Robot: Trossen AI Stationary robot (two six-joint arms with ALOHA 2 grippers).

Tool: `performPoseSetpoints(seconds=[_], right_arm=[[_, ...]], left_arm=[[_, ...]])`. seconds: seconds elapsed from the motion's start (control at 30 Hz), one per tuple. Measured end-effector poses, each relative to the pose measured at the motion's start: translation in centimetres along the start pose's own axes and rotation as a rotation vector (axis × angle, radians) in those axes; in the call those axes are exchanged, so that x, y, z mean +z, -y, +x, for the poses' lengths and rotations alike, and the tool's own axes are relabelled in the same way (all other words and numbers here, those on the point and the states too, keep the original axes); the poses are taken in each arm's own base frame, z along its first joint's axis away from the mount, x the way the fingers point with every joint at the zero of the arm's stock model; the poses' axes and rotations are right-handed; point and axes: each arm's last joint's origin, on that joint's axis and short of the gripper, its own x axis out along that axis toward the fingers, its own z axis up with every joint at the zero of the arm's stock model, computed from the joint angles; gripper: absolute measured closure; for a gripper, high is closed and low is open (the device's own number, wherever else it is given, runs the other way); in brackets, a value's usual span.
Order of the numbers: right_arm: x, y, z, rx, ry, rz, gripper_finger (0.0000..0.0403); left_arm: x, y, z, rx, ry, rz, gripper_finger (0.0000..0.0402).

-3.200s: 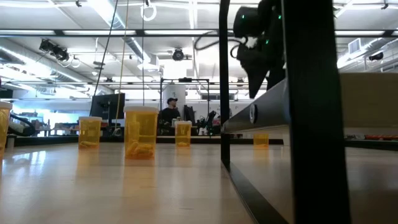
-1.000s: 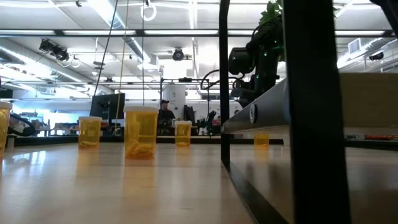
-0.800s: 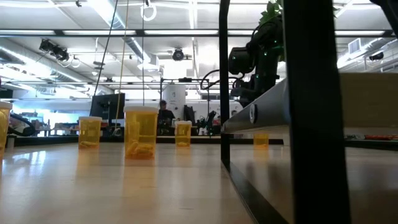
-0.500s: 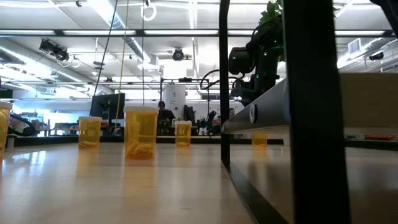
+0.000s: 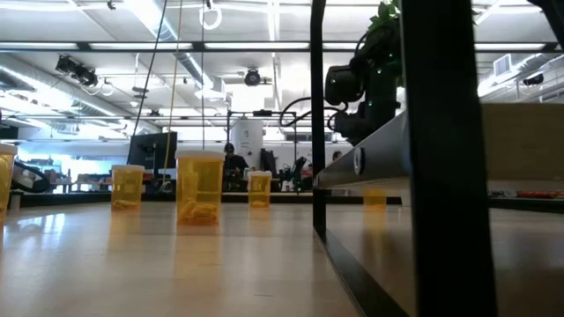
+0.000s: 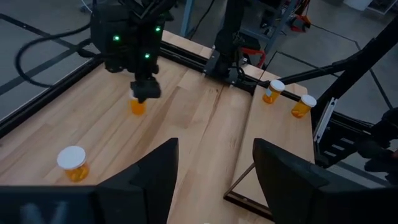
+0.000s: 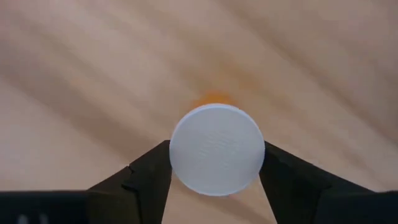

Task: Pick and place medicine bottles onto shelf by color
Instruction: Put the orange pill bottle on the shelf aligned with the other orange pill bottles

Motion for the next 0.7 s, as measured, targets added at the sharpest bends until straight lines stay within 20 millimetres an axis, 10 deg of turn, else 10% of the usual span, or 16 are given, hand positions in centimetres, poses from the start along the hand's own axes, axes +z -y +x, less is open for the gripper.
performPoseSetpoints(seconds=[0.3,0.7], right_arm=[[-6.0,-2.7,-4.6,0.031,-0.133,-0.344,0.0171],[-19.8,-7.2,-12.0,0.127,-0.04,-0.62,0.0171]], left_arm=[[-0.1,-0.1,0.0,0.006,-0.01,0.001,0.0191],[-0.2,-0.1,0.0,0.012,-0.021,0.007,0.0195]])
